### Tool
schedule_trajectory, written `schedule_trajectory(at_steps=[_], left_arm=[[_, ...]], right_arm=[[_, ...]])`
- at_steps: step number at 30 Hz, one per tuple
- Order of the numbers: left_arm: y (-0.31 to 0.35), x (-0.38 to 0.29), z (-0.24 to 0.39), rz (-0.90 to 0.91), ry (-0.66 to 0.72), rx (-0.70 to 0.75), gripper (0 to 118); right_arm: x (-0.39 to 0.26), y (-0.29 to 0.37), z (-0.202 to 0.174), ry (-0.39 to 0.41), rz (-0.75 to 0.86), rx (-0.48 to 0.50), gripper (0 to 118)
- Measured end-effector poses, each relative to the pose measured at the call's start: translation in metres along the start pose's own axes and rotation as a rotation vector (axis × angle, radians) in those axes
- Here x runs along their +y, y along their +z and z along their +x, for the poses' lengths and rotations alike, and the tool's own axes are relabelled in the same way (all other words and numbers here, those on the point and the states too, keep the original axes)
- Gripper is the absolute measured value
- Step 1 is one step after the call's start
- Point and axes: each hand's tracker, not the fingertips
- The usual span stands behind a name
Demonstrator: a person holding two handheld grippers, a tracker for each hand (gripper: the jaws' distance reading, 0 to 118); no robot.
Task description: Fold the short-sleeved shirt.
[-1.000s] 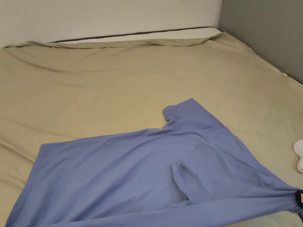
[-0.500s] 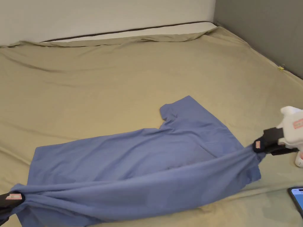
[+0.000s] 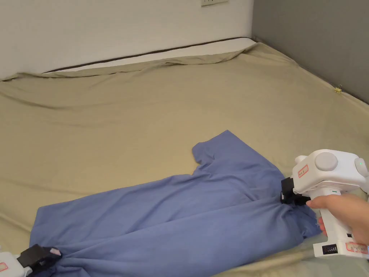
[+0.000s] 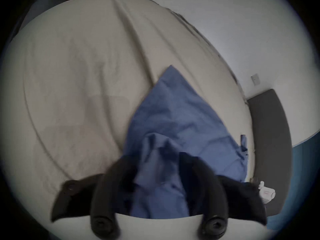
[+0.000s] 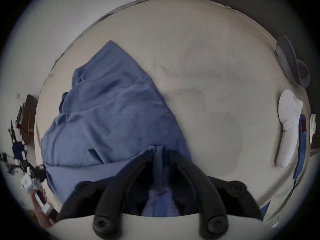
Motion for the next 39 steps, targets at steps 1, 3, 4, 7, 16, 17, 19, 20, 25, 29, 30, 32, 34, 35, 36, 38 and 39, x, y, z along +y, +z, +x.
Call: schedule_trajectory(at_steps=[1, 3, 4, 7, 16, 17, 19, 20, 25, 29, 30, 32, 34, 35, 36, 38, 39], left_arm=[[0.003, 0.002, 0.004, -0.007, 0.008, -0.042, 101], [0.033, 0.003, 0.022, -0.006, -0.006, -0.033, 116], [0.053, 0.004, 0.026, 0.108, -0.064, -0.067, 118], [0.125, -0.023, 0.042, 0.298, -0.246, -0.213, 118], [0.164, -0.133, 0.009, 0.131, -0.391, -0.056, 14], [0.16, -0.136, 0.005, 0.113, -0.393, -0.082, 14], [0.15, -0.132, -0.001, 0.064, -0.35, -0.106, 14], [0.146, -0.128, -0.004, 0.062, -0.338, -0.102, 14], [0.109, -0.096, -0.005, 0.174, -0.481, 0.203, 118], [0.067, -0.084, 0.003, 0.136, -0.675, 0.402, 118], [0.058, -0.084, 0.007, 0.104, -0.677, 0.371, 118], [0.023, -0.074, 0.003, 0.072, -0.7, 0.386, 118], [0.002, -0.076, 0.007, -0.009, -0.773, 0.46, 118], [-0.001, -0.078, 0.009, -0.052, -0.777, 0.456, 114], [0.006, -0.078, 0.01, -0.021, -0.715, 0.374, 104], [0.024, -0.081, 0.019, 0.024, -0.67, 0.266, 15], [0.031, -0.085, 0.025, 0.012, -0.698, 0.288, 4]], right_arm=[[0.003, 0.006, 0.0, 0.036, -0.009, 0.031, 102], [0.0, 0.043, -0.003, 0.026, 0.081, 0.081, 108], [-0.008, 0.07, -0.003, 0.016, 0.21, 0.144, 111], [-0.053, 0.141, -0.006, 0.039, 0.448, 0.349, 111], [-0.206, 0.165, -0.038, 0.204, 0.465, 0.223, 5], [-0.211, 0.162, -0.04, 0.22, 0.426, 0.245, 5], [-0.212, 0.157, -0.042, 0.22, 0.377, 0.356, 5], [-0.21, 0.156, -0.043, 0.225, 0.381, 0.336, 5], [-0.19, 0.15, -0.035, 0.173, 0.35, 0.31, 5], [-0.186, 0.148, -0.04, 0.169, 0.345, 0.322, 5], [-0.187, 0.147, -0.043, 0.184, 0.343, 0.314, 5], [-0.188, 0.145, -0.046, 0.203, 0.337, 0.302, 5], [-0.186, 0.141, -0.048, 0.209, 0.328, 0.297, 5], [-0.186, 0.139, -0.045, 0.207, 0.321, 0.29, 5], [-0.184, 0.139, -0.044, 0.205, 0.316, 0.279, 5], [-0.179, 0.138, -0.04, 0.203, 0.308, 0.24, 5], [-0.174, 0.138, -0.033, 0.205, 0.314, 0.199, 5]])
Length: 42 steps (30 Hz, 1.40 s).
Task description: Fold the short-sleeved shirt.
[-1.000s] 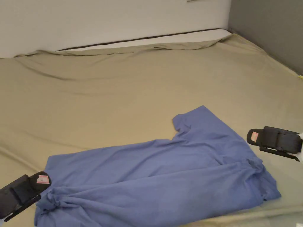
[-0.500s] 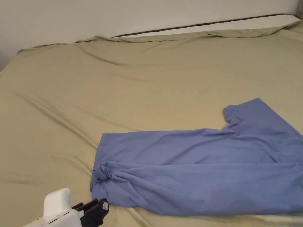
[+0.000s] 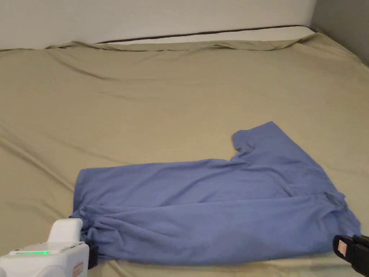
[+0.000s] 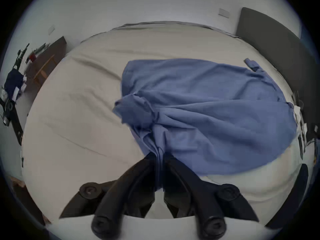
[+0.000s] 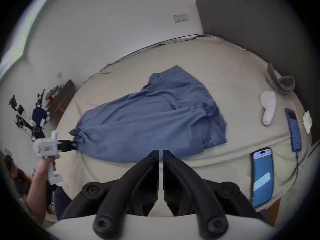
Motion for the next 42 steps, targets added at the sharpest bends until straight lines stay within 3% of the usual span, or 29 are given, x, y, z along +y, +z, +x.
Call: schedule_trajectory(at_steps=[2, 5, 7, 8, 9, 10, 12, 14, 17, 18, 19, 20, 21, 22, 24, 27, 30, 39, 40, 42], left_arm=[[0.026, 0.001, -0.001, 0.023, -0.032, -0.025, 4], [0.051, -0.005, -0.021, 0.067, 0.153, -0.223, 4], [0.062, -0.008, -0.032, 0.072, 0.195, -0.246, 4], [0.067, -0.009, -0.037, 0.067, 0.183, -0.231, 4], [0.074, -0.011, -0.03, 0.068, 0.177, -0.225, 4], [0.076, -0.012, -0.029, 0.072, 0.178, -0.231, 4], [0.076, -0.013, -0.029, 0.066, 0.177, -0.237, 4], [0.073, -0.012, -0.027, 0.048, 0.171, -0.244, 4], [0.063, -0.013, -0.029, 0.029, 0.165, -0.231, 4], [0.06, -0.014, -0.033, 0.023, 0.177, -0.241, 4], [0.06, -0.015, -0.035, 0.014, 0.193, -0.253, 4], [0.062, -0.017, -0.04, 0.005, 0.21, -0.263, 4], [0.062, -0.016, -0.048, 0.006, 0.231, -0.298, 4], [0.066, -0.016, -0.051, 0.01, 0.236, -0.304, 4], [0.078, -0.014, -0.053, 0.011, 0.218, -0.31, 4], [0.09, -0.013, -0.063, -0.004, 0.199, -0.362, 4], [0.098, -0.021, -0.068, -0.042, 0.162, -0.346, 4], [0.064, -0.08, -0.057, -0.222, 0.142, -0.243, 4], [0.056, -0.081, -0.057, -0.223, 0.151, -0.245, 4], [0.051, -0.08, -0.058, -0.225, 0.203, -0.24, 11]], right_arm=[[0.009, -0.005, 0.011, 0.016, -0.011, -0.049, 5], [0.025, -0.02, 0.033, 0.066, -0.018, -0.076, 5], [0.035, -0.04, 0.049, 0.115, -0.056, -0.035, 7], [0.04, -0.057, 0.064, 0.125, -0.128, -0.038, 48], [0.046, -0.075, 0.073, 0.137, -0.203, -0.088, 99], [0.048, -0.091, 0.079, 0.139, -0.277, -0.147, 118], [0.051, -0.11, 0.092, 0.165, -0.27, -0.122, 115], [0.053, -0.129, 0.1, 0.118, -0.319, -0.173, 114], [0.05, -0.147, 0.105, 0.069, -0.423, -0.132, 97], [0.052, -0.136, 0.098, 0.142, -0.354, -0.176, 72], [0.055, -0.128, 0.095, 0.148, -0.35, -0.174, 22], [0.059, -0.118, 0.093, 0.104, -0.343, -0.107, 4], [0.062, -0.11, 0.094, 0.065, -0.35, -0.012, 4], [0.062, -0.1, 0.092, 0.07, -0.356, -0.035, 4], [0.061, -0.082, 0.087, 0.159, -0.366, -0.035, 4], [0.066, -0.053, 0.09, 0.096, -0.381, -0.005, 4], [0.058, -0.035, 0.083, 0.084, -0.427, -0.004, 4], [-0.005, -0.071, 0.073, 0.121, -0.518, -0.099, 5], [-0.01, -0.079, 0.076, 0.118, -0.511, -0.106, 6], [-0.004, -0.075, 0.075, 0.122, -0.498, -0.101, 24]])
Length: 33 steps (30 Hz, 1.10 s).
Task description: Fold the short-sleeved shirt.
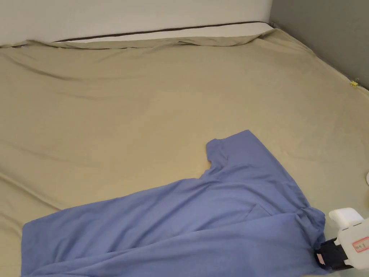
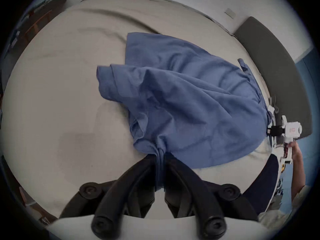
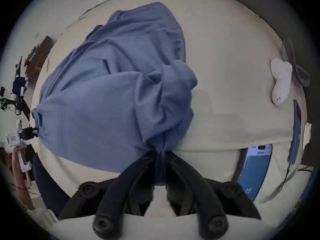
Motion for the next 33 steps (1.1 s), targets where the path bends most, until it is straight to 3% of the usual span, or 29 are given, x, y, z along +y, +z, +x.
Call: schedule_trajectory(at_steps=[1, 2, 3, 5, 9, 11, 13, 14, 15, 16, 21, 23, 24, 26, 31, 32, 33], left_arm=[[0.006, 0.0, 0.001, 0.0, 0.016, 0.002, 38], [0.021, 0.001, 0.004, 0.055, 0.004, 0.01, 105], [0.038, 0.002, 0.006, 0.116, -0.01, 0.046, 118], [0.081, 0.014, 0.005, 0.344, -0.01, -0.054, 118], [0.091, 0.055, 0.012, 0.505, -0.008, 0.052, 118], [0.064, 0.086, 0.003, 0.433, 0.002, 0.127, 118], [0.034, 0.115, -0.005, 0.361, 0.007, 0.179, 118], [0.019, 0.127, -0.005, 0.383, 0.014, 0.103, 79], [0.005, 0.137, -0.004, 0.376, 0.018, 0.103, 1], [-0.007, 0.14, 0.0, 0.364, 0.023, 0.102, 0], [-0.026, 0.157, 0.004, 0.302, -0.042, 0.121, 0], [-0.031, 0.163, 0.012, 0.298, -0.047, 0.152, 0], [-0.037, 0.168, 0.011, 0.296, -0.058, 0.197, 5], [-0.051, 0.176, 0.01, 0.266, -0.111, 0.326, 118], [-0.086, 0.188, 0.01, 0.147, -0.2, 0.358, 118], [-0.09, 0.188, 0.013, 0.113, -0.222, 0.355, 112], [-0.093, 0.186, 0.016, 0.079, -0.223, 0.352, 97]], right_arm=[[0.003, 0.009, 0.0, 0.007, -0.001, 0.0, 52], [0.008, 0.019, 0.007, 0.006, 0.016, -0.033, 93], [0.01, 0.039, 0.008, 0.008, 0.066, -0.088, 102], [0.017, 0.082, 0.009, 0.0, 0.23, -0.033, 104], [0.047, 0.123, 0.004, -0.136, 0.499, 0.071, 107], [0.064, 0.118, -0.004, -0.172, 0.54, 0.089, 85], [0.072, 0.111, -0.02, -0.156, 0.555, 0.1, 60], [0.073, 0.103, -0.03, -0.148, 0.564, 0.099, 10], [0.069, 0.1, -0.04, -0.127, 0.599, 0.102, 4], [0.068, 0.098, -0.05, -0.096, 0.601, 0.136, 4], [0.059, 0.094, -0.09, 0.052, 0.596, 0.115, 4], [0.061, 0.095, -0.096, 0.061, 0.597, 0.118, 4], [0.062, 0.095, -0.097, 0.067, 0.597, 0.139, 4], [0.065, 0.095, -0.097, 0.063, 0.594, 0.169, 4], [0.078, 0.089, -0.092, 0.064, 0.585, 0.172, 4], [0.084, 0.086, -0.088, 0.066, 0.577, 0.172, 4], [0.092, 0.082, -0.084, 0.065, 0.568, 0.169, 4]])
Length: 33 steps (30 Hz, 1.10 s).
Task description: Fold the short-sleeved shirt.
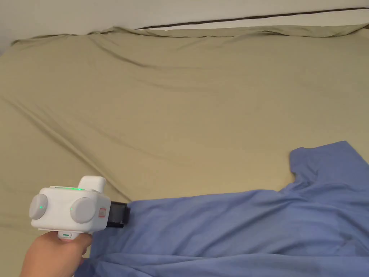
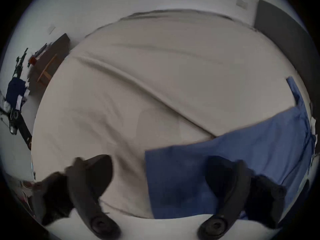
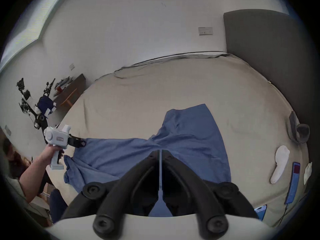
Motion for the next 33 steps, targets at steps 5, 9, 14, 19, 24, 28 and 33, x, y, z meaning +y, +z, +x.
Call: schedule_trajectory(at_steps=[5, 9, 14, 19, 24, 28, 33], left_arm=[[0.031, -0.006, 0.002, 0.145, 0.054, -0.107, 2], [0.078, -0.011, 0.01, 0.188, 0.188, -0.306, 2], [0.095, -0.004, -0.008, 0.216, 0.113, -0.223, 2], [0.103, -0.002, -0.011, 0.208, 0.122, -0.262, 2], [0.113, -0.002, -0.02, 0.216, 0.12, -0.286, 2], [0.134, -0.013, -0.03, 0.224, 0.122, -0.389, 2], [0.173, -0.042, -0.056, 0.226, 0.108, -0.468, 2]], right_arm=[[0.028, -0.046, 0.041, -0.026, -0.093, -0.079, 4], [0.056, -0.104, 0.082, 0.0, -0.223, -0.125, 9], [0.065, -0.179, 0.125, -0.062, -0.485, -0.147, 117], [0.064, -0.19, 0.114, 0.016, -0.525, -0.326, 49], [0.066, -0.147, 0.103, -0.037, -0.451, -0.133, 2], [0.075, -0.093, 0.089, 0.002, -0.386, -0.043, 2], [0.058, 0.0, 0.078, 0.066, -0.383, -0.045, 2]])
